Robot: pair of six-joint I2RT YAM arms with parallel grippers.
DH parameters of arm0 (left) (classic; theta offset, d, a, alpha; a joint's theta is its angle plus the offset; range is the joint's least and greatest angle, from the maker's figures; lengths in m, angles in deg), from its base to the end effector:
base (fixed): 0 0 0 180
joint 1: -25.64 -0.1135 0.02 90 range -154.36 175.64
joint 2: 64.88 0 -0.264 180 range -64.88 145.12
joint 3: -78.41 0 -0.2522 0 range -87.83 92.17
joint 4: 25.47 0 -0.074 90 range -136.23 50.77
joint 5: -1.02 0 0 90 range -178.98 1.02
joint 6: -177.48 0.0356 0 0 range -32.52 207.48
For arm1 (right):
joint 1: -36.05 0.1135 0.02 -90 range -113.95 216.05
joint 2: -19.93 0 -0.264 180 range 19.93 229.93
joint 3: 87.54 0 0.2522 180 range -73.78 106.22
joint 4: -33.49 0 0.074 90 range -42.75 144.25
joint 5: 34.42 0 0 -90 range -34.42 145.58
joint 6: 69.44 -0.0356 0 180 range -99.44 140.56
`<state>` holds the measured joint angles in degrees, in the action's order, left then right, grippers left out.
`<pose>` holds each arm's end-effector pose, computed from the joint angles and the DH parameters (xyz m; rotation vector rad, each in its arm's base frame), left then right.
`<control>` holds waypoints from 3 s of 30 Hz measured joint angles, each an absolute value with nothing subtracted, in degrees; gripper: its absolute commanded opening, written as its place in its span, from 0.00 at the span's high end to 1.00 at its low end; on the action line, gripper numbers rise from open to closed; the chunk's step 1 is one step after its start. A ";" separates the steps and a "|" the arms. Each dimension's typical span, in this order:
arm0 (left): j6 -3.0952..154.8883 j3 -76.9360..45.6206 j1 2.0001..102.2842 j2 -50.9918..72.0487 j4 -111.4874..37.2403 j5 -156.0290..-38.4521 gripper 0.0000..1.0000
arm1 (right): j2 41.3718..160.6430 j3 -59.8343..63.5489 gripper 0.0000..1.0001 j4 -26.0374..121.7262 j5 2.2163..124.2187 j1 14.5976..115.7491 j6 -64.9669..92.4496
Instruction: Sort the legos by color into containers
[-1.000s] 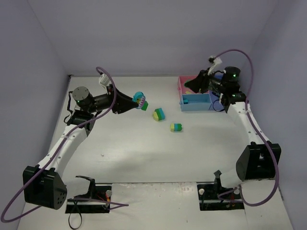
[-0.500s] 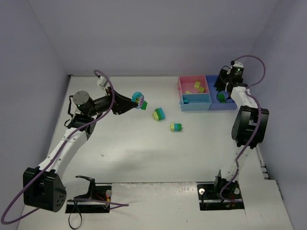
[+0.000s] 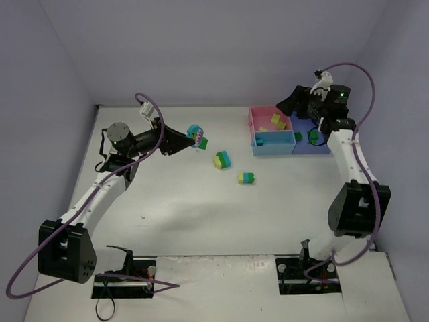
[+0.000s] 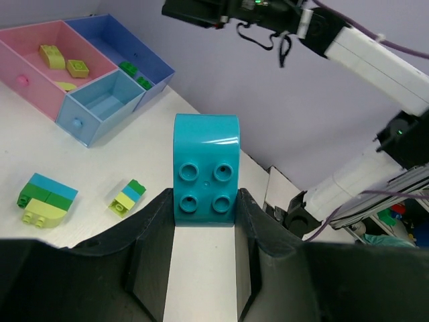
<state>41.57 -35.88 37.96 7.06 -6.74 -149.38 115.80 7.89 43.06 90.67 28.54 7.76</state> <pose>0.2653 -0.0896 0.3569 0.5456 1.5709 -1.5007 0.4000 -0.0321 0.3563 -0.1435 1.7450 0.6000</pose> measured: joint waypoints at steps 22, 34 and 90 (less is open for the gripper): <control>37.96 -31.23 41.26 7.04 -3.33 -150.60 1.00 | 104.94 1.38 0.30 34.39 124.59 60.78 5.42; 40.01 -31.23 44.60 6.15 -4.88 -150.36 1.00 | 106.21 3.39 0.82 34.28 125.62 63.40 5.90; 53.04 -29.30 42.66 5.32 -24.44 -153.12 1.00 | 108.02 11.59 0.22 48.11 108.48 41.76 12.94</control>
<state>53.04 -29.30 42.66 5.32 -24.44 -153.12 108.02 11.59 48.11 108.48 41.76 12.94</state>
